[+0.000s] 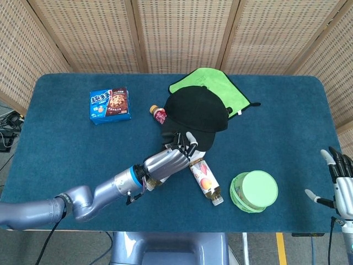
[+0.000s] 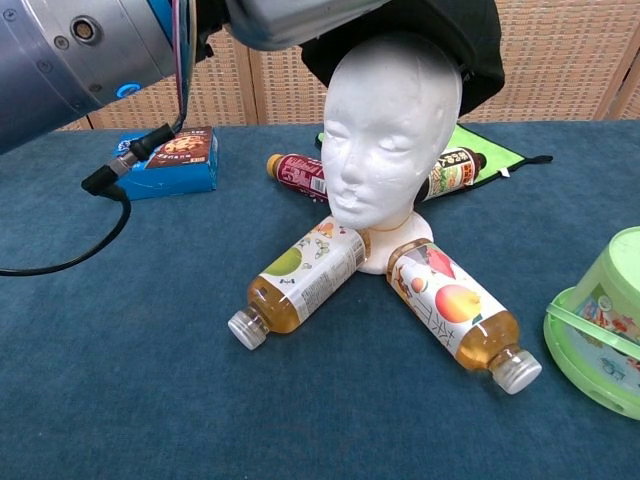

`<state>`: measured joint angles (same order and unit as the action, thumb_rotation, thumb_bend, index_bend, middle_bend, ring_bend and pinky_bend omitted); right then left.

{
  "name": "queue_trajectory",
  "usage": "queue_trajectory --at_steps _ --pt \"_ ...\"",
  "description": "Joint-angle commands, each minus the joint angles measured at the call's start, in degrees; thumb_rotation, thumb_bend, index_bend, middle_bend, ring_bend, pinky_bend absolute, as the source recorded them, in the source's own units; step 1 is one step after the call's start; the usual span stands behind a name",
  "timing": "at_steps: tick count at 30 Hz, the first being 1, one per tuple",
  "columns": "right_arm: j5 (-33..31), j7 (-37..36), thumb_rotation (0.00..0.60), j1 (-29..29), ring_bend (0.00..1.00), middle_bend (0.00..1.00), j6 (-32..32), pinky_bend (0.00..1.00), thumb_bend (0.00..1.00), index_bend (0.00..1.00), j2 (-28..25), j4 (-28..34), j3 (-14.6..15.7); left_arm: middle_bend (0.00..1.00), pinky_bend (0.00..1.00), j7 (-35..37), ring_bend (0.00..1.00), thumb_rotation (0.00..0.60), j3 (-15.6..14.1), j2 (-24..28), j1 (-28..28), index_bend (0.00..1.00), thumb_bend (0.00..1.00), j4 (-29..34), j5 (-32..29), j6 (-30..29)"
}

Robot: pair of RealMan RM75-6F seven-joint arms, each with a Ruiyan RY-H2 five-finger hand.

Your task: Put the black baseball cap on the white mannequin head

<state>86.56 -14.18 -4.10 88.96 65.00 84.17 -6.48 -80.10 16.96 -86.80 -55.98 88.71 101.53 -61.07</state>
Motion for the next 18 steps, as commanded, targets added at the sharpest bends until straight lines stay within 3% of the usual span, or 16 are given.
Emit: queue_trajectory --at_steps 1,18 --pt "0.13 0.12 0.6 0.13 0.0 0.0 0.27 0.0 0.03 0.0 -0.06 0.15 0.04 0.74 0.68 -0.12 0.81 0.6 -0.44 0.17 0.21 0.89 0.65 0.11 0.03 -0.02" --pt "0.82 0.08 0.6 0.26 0.0 0.0 0.88 0.0 0.03 0.0 0.01 0.24 0.23 0.7 0.66 -2.22 0.78 0.6 -3.02 0.35 0.43 0.85 0.64 0.26 0.5 1.8"
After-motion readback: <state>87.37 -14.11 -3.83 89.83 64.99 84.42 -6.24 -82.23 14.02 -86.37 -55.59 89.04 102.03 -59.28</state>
